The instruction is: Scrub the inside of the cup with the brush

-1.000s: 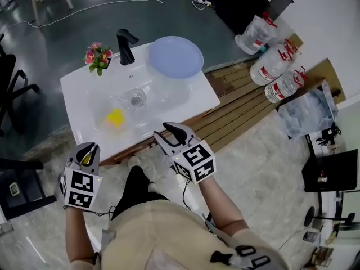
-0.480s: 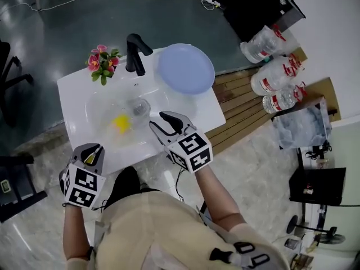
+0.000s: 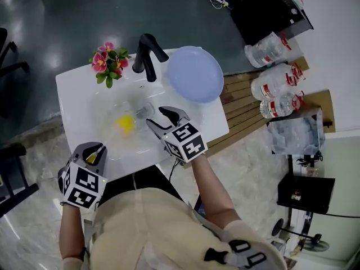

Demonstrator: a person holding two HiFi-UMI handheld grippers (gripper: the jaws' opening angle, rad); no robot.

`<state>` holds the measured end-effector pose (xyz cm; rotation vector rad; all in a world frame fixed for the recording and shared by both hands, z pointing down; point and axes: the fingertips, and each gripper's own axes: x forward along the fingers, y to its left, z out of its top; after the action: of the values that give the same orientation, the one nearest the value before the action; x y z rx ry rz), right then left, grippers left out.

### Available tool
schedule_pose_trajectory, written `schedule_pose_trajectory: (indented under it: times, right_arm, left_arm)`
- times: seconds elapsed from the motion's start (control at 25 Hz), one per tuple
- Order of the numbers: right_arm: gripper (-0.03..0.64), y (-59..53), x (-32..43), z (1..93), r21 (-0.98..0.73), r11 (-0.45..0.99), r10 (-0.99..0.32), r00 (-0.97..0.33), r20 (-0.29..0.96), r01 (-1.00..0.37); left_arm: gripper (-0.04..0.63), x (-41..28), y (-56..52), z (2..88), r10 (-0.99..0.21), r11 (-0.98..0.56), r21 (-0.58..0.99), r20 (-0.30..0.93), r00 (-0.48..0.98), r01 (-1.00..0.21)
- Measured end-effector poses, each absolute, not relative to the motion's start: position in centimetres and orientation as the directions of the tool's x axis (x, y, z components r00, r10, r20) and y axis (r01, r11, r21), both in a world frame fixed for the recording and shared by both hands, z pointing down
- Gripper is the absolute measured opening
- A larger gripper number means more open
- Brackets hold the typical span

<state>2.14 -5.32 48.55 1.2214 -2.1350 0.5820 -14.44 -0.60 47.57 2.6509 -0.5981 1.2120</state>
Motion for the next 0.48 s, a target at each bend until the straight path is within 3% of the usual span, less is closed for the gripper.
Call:
schedule_pose_trajectory:
  times: [0.24, 0.48]
  right_arm:
    - [0.225, -5.6, 2.4, 51.6, -0.022, 0.596, -0.503, -0.394, 0.769, -0.803]
    - [0.232, -5.8, 2.0, 53.9, 0.055, 0.772, -0.389, -0.402, 0.829, -0.633]
  left_arm:
    - [0.043, -13.8, -0.8, 47.9, -0.269, -0.902, 0.021, 0.755, 0.598, -0.432]
    - [0.043, -12.9, -0.9, 48.0, -0.278, -0.884, 0.037, 0.761, 0.586, -0.467]
